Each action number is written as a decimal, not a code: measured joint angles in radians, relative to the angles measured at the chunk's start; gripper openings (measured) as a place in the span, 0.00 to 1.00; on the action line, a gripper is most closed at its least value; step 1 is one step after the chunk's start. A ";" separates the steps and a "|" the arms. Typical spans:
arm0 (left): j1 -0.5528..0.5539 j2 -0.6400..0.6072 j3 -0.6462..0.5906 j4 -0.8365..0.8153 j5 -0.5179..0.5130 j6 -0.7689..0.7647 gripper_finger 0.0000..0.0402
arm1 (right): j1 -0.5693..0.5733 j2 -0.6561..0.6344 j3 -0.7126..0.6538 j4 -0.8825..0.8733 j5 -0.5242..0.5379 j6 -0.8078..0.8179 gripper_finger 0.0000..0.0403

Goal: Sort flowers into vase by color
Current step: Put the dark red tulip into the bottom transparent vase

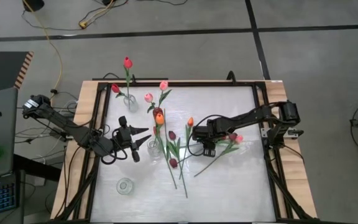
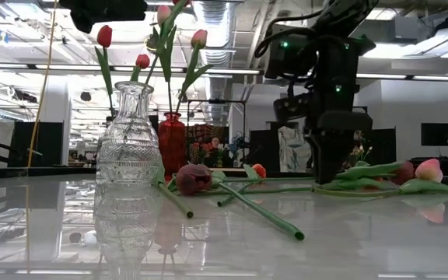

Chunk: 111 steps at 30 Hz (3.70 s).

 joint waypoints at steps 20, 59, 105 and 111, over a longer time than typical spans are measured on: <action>0.000 0.000 0.000 -0.003 0.000 -0.003 0.31 | 0.000 -0.017 0.000 -0.029 0.001 0.000 0.11; 0.000 0.000 0.000 0.008 0.000 -0.031 0.31 | 0.225 -0.072 0.354 -0.600 0.785 -0.392 0.11; 0.015 0.301 0.047 0.567 0.295 -0.103 0.31 | 0.545 -0.071 0.354 0.242 1.179 -1.313 0.11; 0.015 0.394 0.132 0.567 0.315 -0.111 0.31 | 0.570 -0.071 0.354 0.331 1.083 -1.428 0.11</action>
